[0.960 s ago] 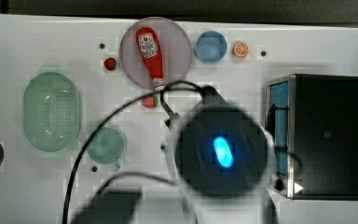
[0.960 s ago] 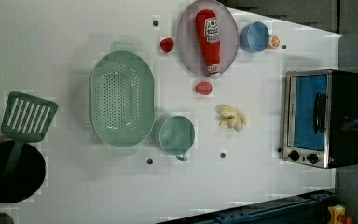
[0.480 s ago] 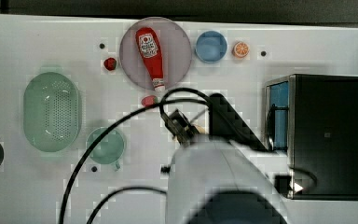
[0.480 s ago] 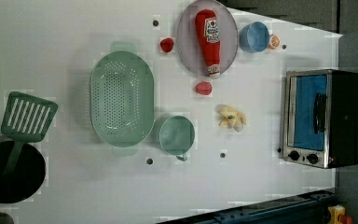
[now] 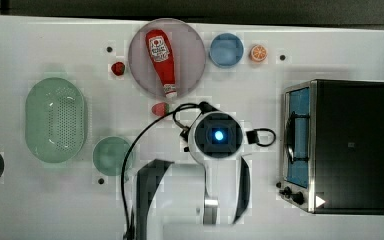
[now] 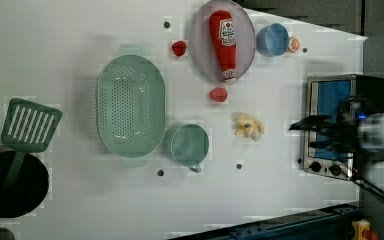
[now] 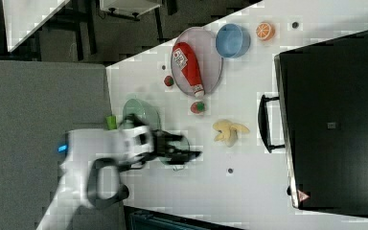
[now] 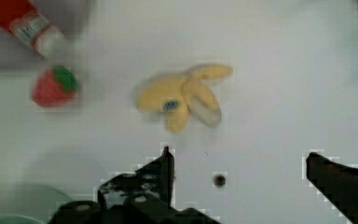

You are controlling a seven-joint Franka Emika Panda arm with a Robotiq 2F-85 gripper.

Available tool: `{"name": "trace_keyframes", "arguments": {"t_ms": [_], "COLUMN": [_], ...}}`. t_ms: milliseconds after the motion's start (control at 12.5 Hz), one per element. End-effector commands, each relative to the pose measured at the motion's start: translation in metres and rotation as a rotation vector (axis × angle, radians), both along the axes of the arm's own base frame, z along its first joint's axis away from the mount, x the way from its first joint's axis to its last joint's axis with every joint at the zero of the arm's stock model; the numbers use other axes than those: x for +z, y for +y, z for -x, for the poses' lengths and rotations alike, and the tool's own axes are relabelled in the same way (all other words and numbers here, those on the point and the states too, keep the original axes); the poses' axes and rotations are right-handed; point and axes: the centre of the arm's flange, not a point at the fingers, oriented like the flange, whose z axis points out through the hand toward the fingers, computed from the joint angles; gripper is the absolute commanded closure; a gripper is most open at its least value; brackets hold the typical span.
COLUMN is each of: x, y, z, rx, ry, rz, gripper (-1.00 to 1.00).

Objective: Pick Banana and place it in mug.

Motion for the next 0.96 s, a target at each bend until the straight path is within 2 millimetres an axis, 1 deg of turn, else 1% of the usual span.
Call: {"name": "trace_keyframes", "arguments": {"t_ms": [80,320,480,640,800,960], "x": [-0.009,-0.064,-0.099,-0.132,-0.158,-0.175], "y": [-0.002,-0.008,-0.009,-0.01,-0.01,-0.01], "z": [-0.014,-0.017,-0.015,-0.014,-0.013,-0.015], "rx": [0.312,0.445,0.482,0.483,0.486,0.491], "ry": [-0.065,-0.034,0.004,0.01,-0.008,-0.044], "rz": [-0.028,-0.045,-0.057,-0.055,-0.047,-0.035], "gripper": [-1.0,-1.0,-1.0,-1.0,-1.0,-1.0]}}
